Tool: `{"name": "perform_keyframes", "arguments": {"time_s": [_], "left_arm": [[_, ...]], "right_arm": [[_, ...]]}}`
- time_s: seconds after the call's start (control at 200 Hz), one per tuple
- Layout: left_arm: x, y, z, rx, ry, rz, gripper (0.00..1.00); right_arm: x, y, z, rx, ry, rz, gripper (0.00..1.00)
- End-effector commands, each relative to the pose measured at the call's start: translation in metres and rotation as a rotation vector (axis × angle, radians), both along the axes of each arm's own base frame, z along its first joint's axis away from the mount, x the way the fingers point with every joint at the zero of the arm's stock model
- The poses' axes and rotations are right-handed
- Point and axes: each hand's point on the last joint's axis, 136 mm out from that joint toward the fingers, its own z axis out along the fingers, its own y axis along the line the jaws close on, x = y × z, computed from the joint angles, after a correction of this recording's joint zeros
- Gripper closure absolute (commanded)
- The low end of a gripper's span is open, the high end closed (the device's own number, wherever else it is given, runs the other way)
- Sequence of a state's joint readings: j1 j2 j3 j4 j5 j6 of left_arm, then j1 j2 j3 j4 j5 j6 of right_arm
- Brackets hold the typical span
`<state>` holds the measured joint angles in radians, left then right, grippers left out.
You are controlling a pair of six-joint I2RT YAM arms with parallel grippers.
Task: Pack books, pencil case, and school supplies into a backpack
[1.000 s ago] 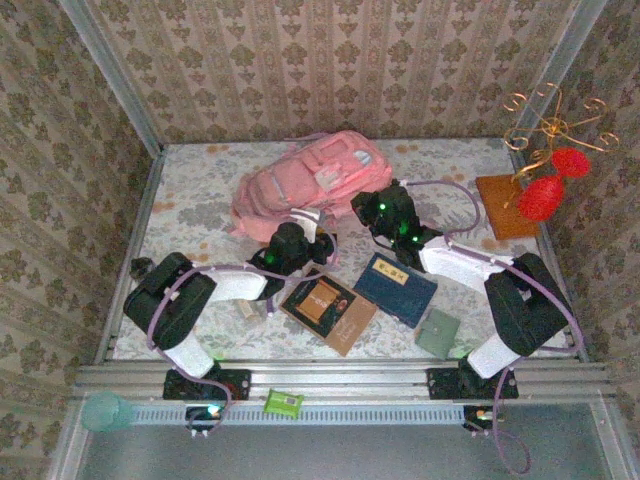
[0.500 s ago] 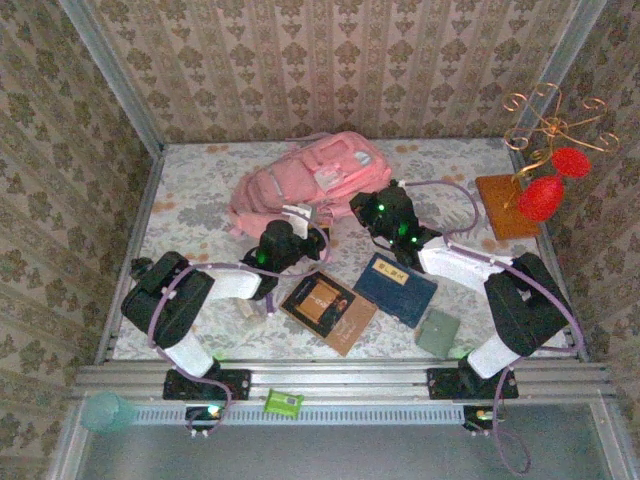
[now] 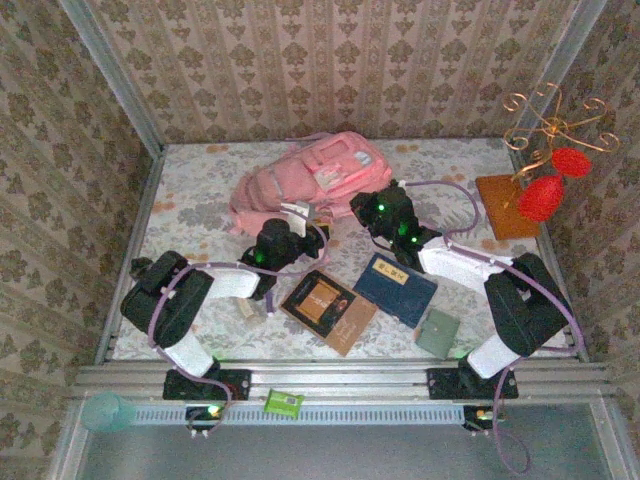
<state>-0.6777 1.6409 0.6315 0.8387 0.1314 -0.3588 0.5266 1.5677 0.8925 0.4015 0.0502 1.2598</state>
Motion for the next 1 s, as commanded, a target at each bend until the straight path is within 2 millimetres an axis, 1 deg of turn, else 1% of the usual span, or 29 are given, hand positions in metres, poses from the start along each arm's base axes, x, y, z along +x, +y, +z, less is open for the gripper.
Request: {"name": "perform_keyframes", "arguments": {"time_s": [0.0,0.125,0.25,0.385,0.545,0.585,0.665,0.76,0.925,0.99], "left_arm": [[0.011,-0.005,0.035,-0.073,-0.073,-0.001,0.75],[0.011,-0.007,0.037,-0.076,-0.071,-0.008,0.74],[0.009,-0.009,0.039,-0.087,-0.067,-0.018,0.74],[0.011,-0.008,0.034,-0.069,-0.058,-0.008,0.81],[0.009,-0.006,0.024,-0.041,-0.043,-0.005,0.94],[0.009,-0.005,0.022,-0.037,-0.039,-0.002,1.00],[0.007,-0.001,0.017,-0.030,-0.026,0.007,1.00],[0.004,0.005,0.008,0.003,0.003,0.024,1.00],[0.000,0.024,-0.009,0.106,0.040,0.077,1.00],[-0.002,0.029,-0.010,0.122,0.051,0.085,1.00]], "right_arm": [[-0.001,-0.003,0.023,0.013,-0.076,-0.017,1.00],[-0.003,-0.004,0.014,0.006,-0.059,-0.019,1.00],[-0.003,-0.004,0.011,0.002,-0.054,-0.022,1.00],[-0.003,-0.004,0.010,0.003,-0.051,-0.024,1.00],[-0.002,-0.005,0.015,0.005,-0.063,-0.025,1.00],[-0.002,-0.006,0.015,0.004,-0.064,-0.026,1.00],[-0.001,-0.007,0.016,0.003,-0.066,-0.029,1.00],[0.001,-0.014,0.015,-0.005,-0.065,-0.046,1.00],[0.004,-0.031,0.011,-0.055,-0.072,-0.067,1.00],[0.006,-0.036,0.010,-0.098,-0.080,-0.061,1.00]]}}
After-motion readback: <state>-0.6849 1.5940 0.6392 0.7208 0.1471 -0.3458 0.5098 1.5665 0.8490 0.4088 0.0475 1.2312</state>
